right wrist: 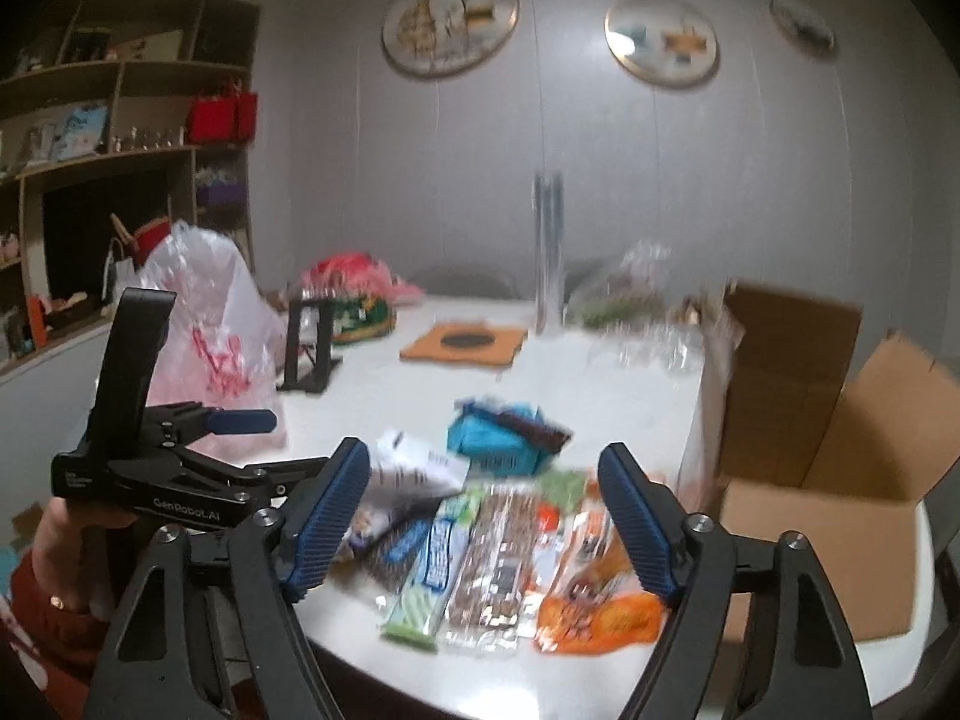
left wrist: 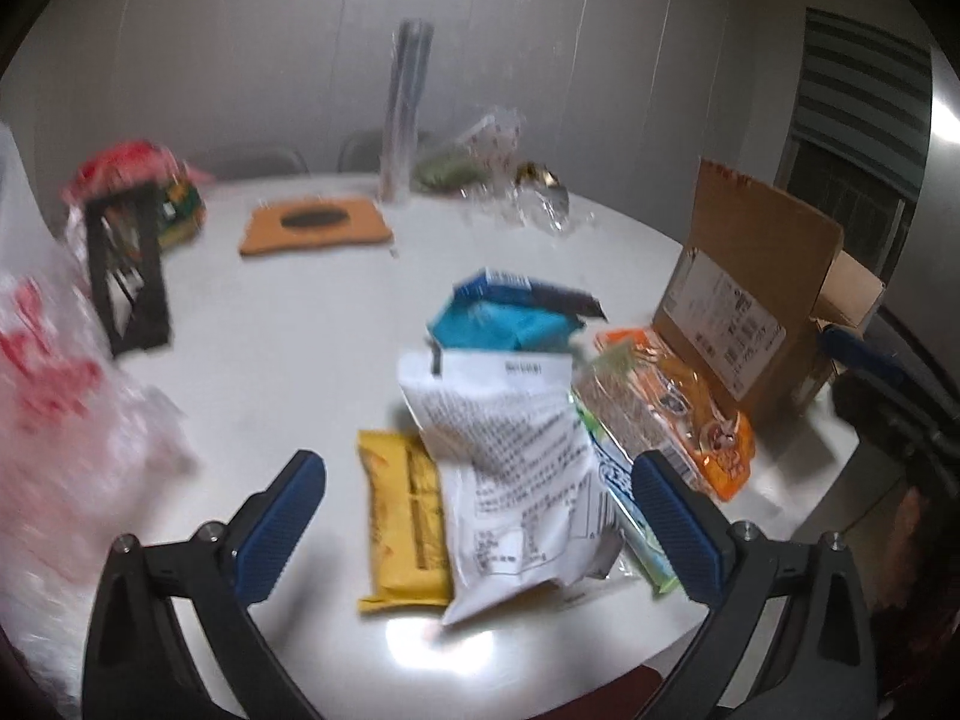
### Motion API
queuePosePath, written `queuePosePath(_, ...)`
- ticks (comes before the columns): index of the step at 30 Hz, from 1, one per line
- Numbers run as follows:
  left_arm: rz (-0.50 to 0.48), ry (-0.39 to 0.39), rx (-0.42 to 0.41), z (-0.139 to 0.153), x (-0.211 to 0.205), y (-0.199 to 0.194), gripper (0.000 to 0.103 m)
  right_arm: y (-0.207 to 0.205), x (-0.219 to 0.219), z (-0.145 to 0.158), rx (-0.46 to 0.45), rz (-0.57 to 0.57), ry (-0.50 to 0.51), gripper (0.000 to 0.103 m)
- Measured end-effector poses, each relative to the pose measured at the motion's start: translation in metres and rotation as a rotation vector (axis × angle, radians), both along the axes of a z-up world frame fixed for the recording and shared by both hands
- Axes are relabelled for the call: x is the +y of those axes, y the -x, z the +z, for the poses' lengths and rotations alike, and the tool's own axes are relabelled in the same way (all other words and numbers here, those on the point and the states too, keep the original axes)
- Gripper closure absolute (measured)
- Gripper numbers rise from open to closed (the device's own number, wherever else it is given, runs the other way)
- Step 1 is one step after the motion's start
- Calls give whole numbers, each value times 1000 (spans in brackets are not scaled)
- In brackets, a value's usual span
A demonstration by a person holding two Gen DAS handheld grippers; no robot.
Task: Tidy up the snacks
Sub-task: 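Grasp the white bag with the left gripper while the right grasps the green stick snack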
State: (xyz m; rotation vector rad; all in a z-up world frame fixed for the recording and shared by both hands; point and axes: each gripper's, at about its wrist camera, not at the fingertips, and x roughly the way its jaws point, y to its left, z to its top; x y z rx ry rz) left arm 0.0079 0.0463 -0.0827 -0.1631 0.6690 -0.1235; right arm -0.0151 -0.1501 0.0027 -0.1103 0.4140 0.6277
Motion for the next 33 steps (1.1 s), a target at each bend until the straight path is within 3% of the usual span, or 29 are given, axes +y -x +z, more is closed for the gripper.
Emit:
queuePosePath(2,-20,36,23,-8,1,-5,18,-6,5,-13,41,2,16,31)
queuePosePath(6,-48,52,55,-17,-4,-14,23,-20,12,-32,103,-7,50,31)
queuePosePath(9,-93,60,81,-22,-12,-19,33,-27,14,-44,145,-10,54,31)
queuePosePath(12,-90,16,72,-24,-18,-20,36,-33,16,-52,172,-9,61,31)
queuePosePath(22,-102,54,87,-22,-8,-24,40,-41,25,-63,202,-3,82,31)
queuePosePath(30,-34,-17,124,-15,-19,-44,40,-41,25,-64,210,2,65,31)
queuePosePath(33,-24,-57,143,-19,-21,-48,52,-43,26,-68,223,8,64,31)
